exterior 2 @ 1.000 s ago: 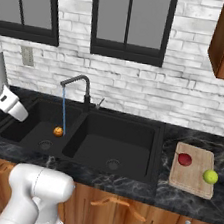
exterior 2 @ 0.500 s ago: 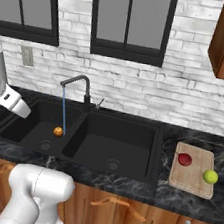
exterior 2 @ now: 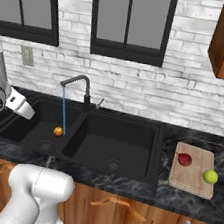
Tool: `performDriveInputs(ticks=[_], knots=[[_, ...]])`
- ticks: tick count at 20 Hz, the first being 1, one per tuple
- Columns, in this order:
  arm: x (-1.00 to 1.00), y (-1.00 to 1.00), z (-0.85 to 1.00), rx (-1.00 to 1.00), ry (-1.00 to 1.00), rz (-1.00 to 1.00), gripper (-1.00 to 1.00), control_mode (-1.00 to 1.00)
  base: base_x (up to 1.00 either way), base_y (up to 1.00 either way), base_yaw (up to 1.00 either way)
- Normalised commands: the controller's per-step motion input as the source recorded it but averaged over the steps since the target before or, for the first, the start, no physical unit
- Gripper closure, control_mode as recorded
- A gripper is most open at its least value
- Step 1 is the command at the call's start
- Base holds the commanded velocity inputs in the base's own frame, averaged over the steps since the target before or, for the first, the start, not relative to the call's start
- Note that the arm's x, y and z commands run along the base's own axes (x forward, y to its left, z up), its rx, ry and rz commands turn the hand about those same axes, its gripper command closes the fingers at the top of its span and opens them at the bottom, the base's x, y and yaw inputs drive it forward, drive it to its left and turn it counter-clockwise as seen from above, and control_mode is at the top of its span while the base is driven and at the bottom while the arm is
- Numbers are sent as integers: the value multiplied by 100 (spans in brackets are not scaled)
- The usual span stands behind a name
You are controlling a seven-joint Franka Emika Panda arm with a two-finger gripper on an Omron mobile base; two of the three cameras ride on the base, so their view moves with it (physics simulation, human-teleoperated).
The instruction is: Pick the pear, pear, orange from the sink and place them on the cutting board to airdry. Then turn off the sink faucet.
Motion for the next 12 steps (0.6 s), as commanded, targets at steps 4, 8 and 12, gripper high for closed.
performDriveInputs(ticks=[4, 8, 12], knots=[[28, 9, -32, 0, 0, 0, -100, -100, 0, 0, 0], [24, 7, -35, 0, 0, 0, -100, -100, 0, 0, 0], [39, 8, -35, 0, 0, 0, -100, -100, 0, 0, 0]])
